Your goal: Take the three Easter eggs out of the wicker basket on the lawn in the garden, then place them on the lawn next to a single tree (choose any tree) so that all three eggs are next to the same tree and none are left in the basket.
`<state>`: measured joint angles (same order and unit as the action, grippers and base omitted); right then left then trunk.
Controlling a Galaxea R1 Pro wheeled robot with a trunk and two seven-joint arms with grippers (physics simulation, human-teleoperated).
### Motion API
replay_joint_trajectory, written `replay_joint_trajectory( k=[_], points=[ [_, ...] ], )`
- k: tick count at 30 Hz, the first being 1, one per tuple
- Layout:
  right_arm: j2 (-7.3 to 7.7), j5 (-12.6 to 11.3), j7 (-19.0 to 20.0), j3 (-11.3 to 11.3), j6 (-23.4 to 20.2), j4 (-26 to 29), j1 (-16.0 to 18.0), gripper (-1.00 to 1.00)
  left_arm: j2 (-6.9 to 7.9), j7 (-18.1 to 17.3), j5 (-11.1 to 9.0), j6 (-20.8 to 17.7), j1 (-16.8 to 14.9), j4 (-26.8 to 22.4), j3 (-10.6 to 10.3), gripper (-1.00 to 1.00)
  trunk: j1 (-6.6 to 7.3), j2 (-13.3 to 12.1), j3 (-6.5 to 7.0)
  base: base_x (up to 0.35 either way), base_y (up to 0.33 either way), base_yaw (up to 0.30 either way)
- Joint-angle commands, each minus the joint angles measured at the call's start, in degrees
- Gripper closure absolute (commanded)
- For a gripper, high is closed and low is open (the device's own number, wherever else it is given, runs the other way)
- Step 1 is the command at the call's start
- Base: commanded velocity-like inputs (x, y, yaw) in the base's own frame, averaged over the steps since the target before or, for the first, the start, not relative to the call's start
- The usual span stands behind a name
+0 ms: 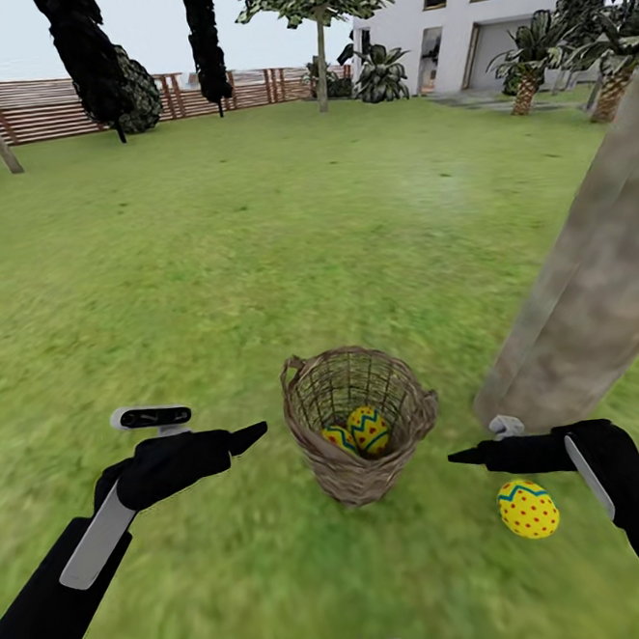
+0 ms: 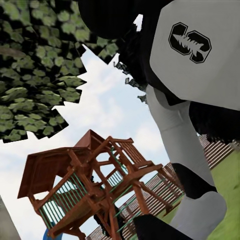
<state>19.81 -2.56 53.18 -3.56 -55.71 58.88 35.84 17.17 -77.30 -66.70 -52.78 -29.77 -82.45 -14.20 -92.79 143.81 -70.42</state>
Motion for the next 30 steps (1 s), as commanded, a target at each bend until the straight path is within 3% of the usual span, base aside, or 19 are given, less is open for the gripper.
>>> replay_joint_trajectory(
  k=[1, 7, 16, 30],
  points=[
    [0.02, -0.2, 0.0, -0.1, -0.5, 0.0, 0.0, -1.0, 0.02, 0.0, -0.4, -0.6, 0.0, 0.0, -0.1, -1.0, -0.02, 0.0, 0.02, 0.258, 0.251, -0.209],
    [0.04, -0.3, 0.0, -1.8, -0.5, 0.0, 0.1, -1.0, -0.09, 0.0, -0.4, -0.5, 0.0, 0.0, -0.1, -1.0, -0.02, 0.0, 0.41, 0.251, 0.256, -0.212],
    [0.03, -0.3, 0.0, -2.2, -0.5, 0.0, 0.0, -1.0, -0.24, 0.0, -0.3, -0.6, 0.0, 0.1, -0.1, -1.0, -0.02, 0.0, 0.58, 0.113, 0.119, -0.063],
    [0.05, -0.3, 0.0, -2.2, -0.5, 0.0, 0.0, -1.0, -0.11, 0.0, -0.3, -0.8, 0.0, 0.1, -0.1, -1.0, -0.02, 0.0, 0.76, -0.296, 0.034, -0.049]
  ],
)
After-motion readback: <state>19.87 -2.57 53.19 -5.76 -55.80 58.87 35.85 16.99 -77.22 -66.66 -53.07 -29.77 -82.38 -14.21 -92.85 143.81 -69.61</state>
